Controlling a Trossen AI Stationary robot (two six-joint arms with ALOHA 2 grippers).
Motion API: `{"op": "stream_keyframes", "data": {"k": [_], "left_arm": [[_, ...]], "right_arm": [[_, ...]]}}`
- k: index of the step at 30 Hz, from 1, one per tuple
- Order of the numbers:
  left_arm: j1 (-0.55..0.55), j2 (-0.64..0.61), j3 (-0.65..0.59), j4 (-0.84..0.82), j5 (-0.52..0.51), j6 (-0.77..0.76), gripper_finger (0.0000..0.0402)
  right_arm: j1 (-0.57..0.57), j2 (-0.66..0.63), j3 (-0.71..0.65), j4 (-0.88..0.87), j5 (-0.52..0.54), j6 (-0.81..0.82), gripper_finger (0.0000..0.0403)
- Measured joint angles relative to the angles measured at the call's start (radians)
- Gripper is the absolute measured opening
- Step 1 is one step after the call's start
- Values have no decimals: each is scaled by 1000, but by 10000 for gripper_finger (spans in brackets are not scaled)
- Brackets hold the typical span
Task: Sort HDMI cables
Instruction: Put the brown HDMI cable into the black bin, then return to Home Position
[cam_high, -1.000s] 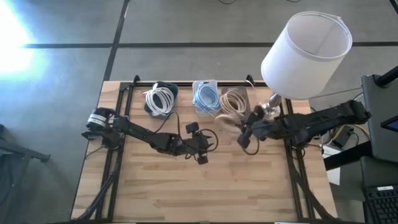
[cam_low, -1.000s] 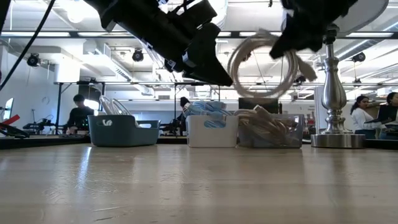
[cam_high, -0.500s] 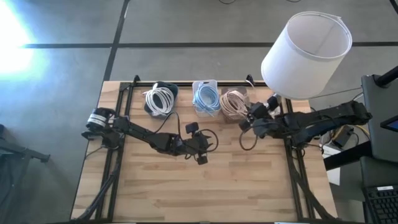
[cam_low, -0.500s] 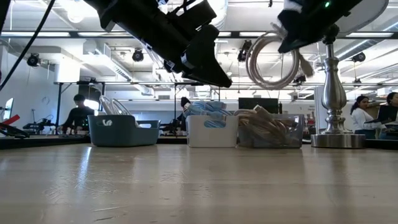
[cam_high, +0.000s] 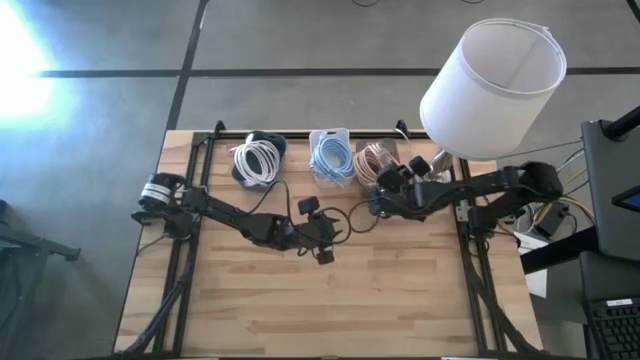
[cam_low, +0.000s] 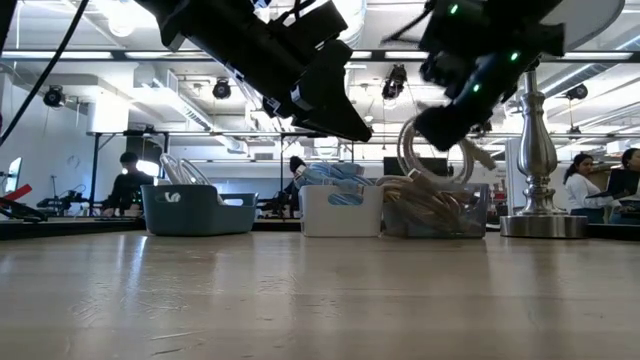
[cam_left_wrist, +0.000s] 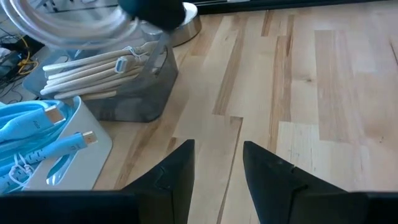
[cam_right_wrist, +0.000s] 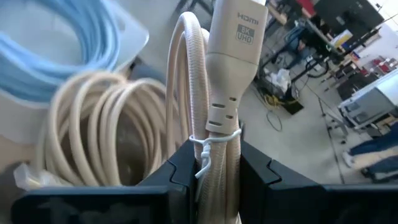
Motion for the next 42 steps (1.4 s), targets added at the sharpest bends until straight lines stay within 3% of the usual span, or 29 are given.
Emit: {"op": "stream_keyframes", "data": {"k": [12,18,21,25,36,42], "left_arm": [[0,0,0,-5,0,-1,140],[0,0,0,-6,0,-2,140],[0,0,0,-6,0,-2,140],[0,0,0,-12,0,-3,140],[-5,-4,-1,-51,1,-24,128],[-5,-128,-2,-235,1,-53,112]], "right_arm": [[-61,217,99,-6,-8,-84,70],[-73,287,175,-14,-17,-188,99],[-74,294,211,-21,-86,-194,121],[-74,278,243,-44,-186,-180,147],[-30,153,291,-263,-232,-121,180],[60,-22,256,-313,-365,-123,174]]}}
